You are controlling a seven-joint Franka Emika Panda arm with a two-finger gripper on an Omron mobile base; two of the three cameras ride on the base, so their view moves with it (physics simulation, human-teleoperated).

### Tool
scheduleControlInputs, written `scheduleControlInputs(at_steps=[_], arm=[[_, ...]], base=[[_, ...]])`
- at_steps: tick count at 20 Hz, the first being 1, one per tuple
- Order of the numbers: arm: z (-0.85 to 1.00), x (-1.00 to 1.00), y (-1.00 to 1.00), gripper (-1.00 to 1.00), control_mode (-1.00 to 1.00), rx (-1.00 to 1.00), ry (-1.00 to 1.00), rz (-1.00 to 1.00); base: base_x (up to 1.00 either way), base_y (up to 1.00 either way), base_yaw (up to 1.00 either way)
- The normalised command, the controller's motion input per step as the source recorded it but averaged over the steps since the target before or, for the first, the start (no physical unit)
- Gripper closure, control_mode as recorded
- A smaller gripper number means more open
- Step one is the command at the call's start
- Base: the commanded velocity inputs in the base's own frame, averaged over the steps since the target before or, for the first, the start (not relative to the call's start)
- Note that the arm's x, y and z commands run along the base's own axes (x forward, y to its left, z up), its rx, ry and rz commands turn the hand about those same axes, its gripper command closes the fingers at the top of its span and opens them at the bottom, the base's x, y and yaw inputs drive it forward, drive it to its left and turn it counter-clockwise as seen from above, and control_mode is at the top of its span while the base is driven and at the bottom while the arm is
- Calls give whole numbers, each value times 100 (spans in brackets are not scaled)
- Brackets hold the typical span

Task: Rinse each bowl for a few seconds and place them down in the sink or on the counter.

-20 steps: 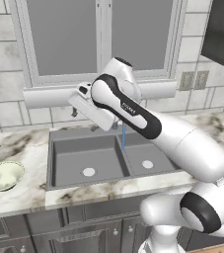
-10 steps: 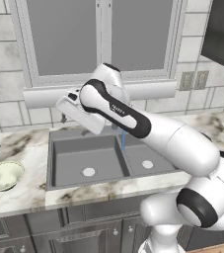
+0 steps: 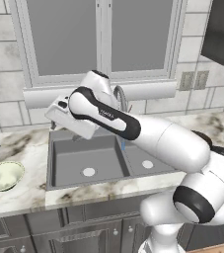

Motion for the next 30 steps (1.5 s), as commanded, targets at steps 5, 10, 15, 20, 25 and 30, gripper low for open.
scheduleControlInputs(at_steps=[5,10,15,20,25,30], arm=[[-23,0,29,-100,-100,0,-8,11],[-25,0,24,-100,-100,0,-6,12],[-16,0,30,-100,-100,0,-8,13],[-6,-4,20,-100,-100,0,-8,12],[-5,-10,1,-100,-100,0,-5,9],[-15,-15,0,-100,-100,0,-4,7]], base=[[0,0,0],[0,0,0],[0,0,0],[0,0,0],[0,0,0],[0,0,0]])
